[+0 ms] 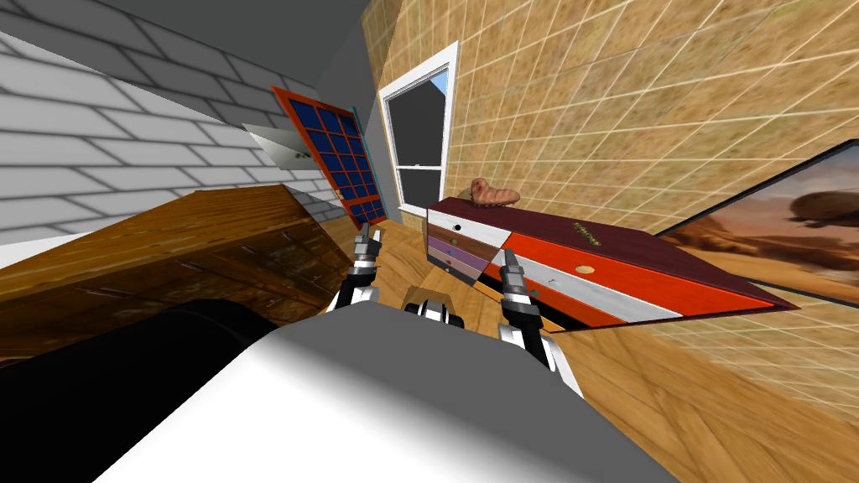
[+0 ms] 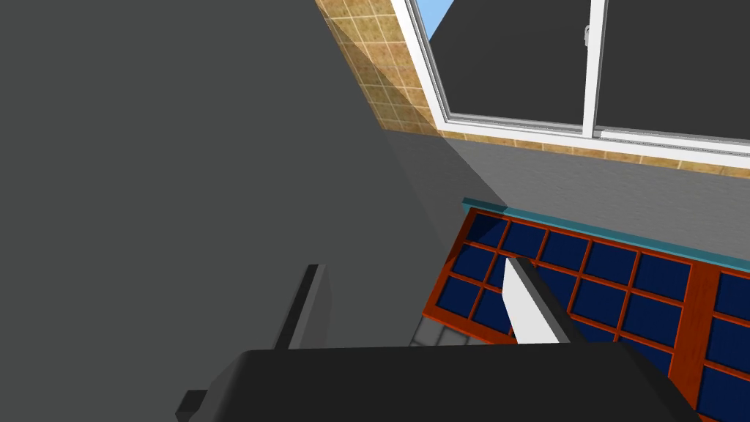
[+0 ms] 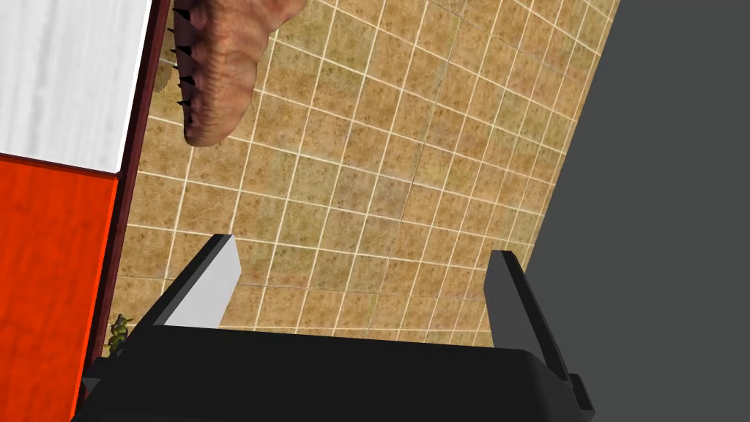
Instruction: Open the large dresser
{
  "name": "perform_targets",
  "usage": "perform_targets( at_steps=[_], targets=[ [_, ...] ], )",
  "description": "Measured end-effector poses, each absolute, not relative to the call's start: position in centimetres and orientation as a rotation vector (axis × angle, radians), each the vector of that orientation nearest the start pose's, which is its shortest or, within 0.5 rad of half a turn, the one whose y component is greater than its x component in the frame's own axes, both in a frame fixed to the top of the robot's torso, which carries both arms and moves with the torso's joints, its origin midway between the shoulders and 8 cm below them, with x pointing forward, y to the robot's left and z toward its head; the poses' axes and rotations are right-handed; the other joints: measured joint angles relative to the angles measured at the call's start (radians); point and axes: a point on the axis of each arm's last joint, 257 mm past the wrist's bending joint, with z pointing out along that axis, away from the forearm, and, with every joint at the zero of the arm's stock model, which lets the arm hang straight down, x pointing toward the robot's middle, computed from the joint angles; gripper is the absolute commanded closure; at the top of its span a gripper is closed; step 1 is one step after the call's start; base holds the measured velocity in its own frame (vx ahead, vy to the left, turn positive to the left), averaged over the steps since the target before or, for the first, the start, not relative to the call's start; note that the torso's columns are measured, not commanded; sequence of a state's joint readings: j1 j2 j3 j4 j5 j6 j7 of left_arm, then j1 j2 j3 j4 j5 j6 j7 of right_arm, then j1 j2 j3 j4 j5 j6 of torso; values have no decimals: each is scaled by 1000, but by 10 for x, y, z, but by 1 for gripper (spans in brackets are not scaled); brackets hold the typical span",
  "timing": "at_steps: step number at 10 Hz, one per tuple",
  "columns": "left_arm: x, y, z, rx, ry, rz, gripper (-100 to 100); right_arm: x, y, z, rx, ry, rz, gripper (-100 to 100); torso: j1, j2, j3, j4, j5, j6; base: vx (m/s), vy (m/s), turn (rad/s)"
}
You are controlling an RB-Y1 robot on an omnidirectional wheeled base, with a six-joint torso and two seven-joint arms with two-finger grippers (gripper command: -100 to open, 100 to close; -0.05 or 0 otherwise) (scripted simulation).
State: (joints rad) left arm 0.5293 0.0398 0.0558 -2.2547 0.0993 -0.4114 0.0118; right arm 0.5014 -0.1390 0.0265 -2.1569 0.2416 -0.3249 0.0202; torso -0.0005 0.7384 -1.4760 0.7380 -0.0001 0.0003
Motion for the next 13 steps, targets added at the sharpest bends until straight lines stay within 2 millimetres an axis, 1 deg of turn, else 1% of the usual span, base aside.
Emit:
perform_targets(
  at_steps=[1, 2, 6, 7, 8, 11, 12, 13],
  targets=[
    [354, 314, -12, -803, 669, -1276, 0, 391, -255, -86, 607, 1103, 1013, -100, 0, 1, 1, 0, 0, 0, 56, 44, 144],
    [354, 314, -12, -803, 669, -1276, 0, 399, -256, -102, 604, 1150, 967, -100, 1, 0, 0, 0, 0, -1, 41, 33, 50],
    [354, 314, -12, -803, 669, -1276, 0, 404, -261, -136, 567, 1276, 824, -100, 0, -1, 0, 0, 0, -1, 53, 33, 75],
    [354, 314, -12, -803, 669, -1276, 0, 406, -263, -142, 559, 1299, 793, -100, 0, -1, 0, 0, 0, 0, 69, 32, 113],
    [354, 314, -12, -803, 669, -1276, 0, 408, -268, -153, 550, 1334, 750, -100, 1, -1, 0, 0, 0, 0, 49, 24, 54],
    [354, 314, -12, -803, 669, -1276, 0, 407, -273, -176, 522, 1413, 638, -100, 1, 0, 0, 0, 0, 0, 52, 34, 84],
    [354, 314, -12, -803, 669, -1276, 0, 406, -279, -189, 513, 1447, 590, -100, 1, -1, 0, 0, 0, 0, 55, 34, 71],
    [354, 314, -12, -803, 669, -1276, 0, 407, -281, -195, 500, 1467, 555, -100, 1, -1, 0, 0, 0, 0, 66, 41, 142]
  ],
)
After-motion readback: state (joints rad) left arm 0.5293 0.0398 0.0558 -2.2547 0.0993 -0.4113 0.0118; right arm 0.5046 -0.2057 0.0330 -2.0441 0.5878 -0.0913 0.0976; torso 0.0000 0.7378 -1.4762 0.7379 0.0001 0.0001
